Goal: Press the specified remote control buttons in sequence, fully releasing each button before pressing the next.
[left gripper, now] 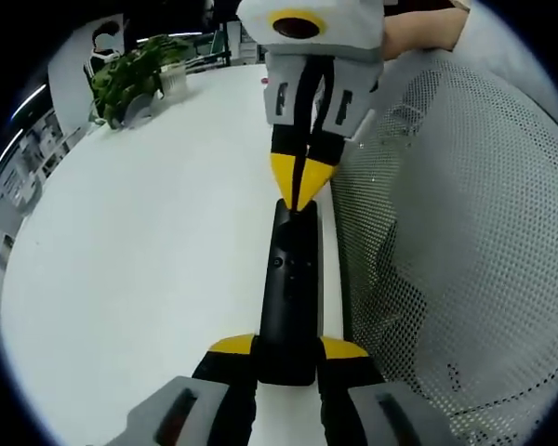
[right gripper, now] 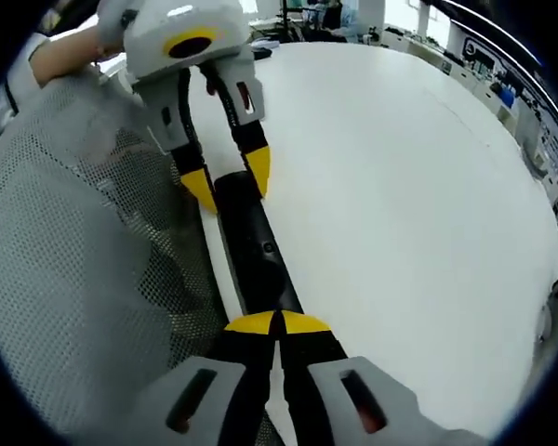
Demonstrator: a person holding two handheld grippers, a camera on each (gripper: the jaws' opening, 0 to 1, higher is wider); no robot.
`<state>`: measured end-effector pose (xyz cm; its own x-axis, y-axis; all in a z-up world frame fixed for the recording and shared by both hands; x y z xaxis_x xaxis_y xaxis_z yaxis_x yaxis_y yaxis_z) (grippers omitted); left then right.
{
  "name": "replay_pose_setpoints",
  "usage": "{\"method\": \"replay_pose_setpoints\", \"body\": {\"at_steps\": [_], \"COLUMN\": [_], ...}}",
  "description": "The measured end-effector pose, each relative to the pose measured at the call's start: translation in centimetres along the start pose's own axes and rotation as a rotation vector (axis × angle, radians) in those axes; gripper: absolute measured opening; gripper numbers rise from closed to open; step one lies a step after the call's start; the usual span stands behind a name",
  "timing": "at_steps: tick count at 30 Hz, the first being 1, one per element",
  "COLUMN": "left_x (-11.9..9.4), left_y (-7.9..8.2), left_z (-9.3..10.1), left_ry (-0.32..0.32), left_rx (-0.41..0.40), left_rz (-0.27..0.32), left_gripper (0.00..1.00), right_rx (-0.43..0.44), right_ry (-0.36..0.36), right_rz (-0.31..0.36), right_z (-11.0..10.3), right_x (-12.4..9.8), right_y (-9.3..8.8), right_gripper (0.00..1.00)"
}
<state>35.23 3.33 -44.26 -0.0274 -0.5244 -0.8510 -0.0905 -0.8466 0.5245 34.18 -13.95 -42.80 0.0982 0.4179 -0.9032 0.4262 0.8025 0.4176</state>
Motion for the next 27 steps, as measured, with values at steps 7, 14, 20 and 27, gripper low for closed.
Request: {"method": "replay_pose_setpoints", "body": {"at_steps": [7,14,20,27], "left_x": [0.0,0.0,0.0,0.0], "left_y": [0.0,0.1,-0.1,-0.1], "left_z": [0.0,0.0,-0.1,-0.1], "left_ry": [-0.001,-0.002,-0.004,-0.005], "left_rx": [0.001,0.01,0.001,0.0], "left_rz": [-0.001,-0.008,0.002,0.003], "left_gripper": [0.24,0.24,0.24,0.24], "right_rx": [-0.306,-0.428,-0.304,-0.109], "right_ry": [-0.027,0.021,0.084,0.104], "right_rz": [-0.091,-0.161,-0.186,-0.066], "right_z": [-0.7,-0.4,0.3,0.8], "right_x": [0.2,0.4,0.5,0.3], "right_y": [0.7,1.4,1.7,0.7], "right_gripper": [0.0,0.0,0.0,0.0]}}
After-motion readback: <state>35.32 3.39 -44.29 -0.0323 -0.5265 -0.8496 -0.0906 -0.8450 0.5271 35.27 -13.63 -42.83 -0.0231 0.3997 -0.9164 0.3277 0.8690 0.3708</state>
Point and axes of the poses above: the point that each gripper's makers call its tool centre point, and the gripper's own axes: x roughly forward along the fingers, z roughly to its right, y roughly out of its top, the point moved 9 cm from there along -x, roughly backward along the fingers, and after that the axes turned 9 degrees about x, right-handed, at the moved point
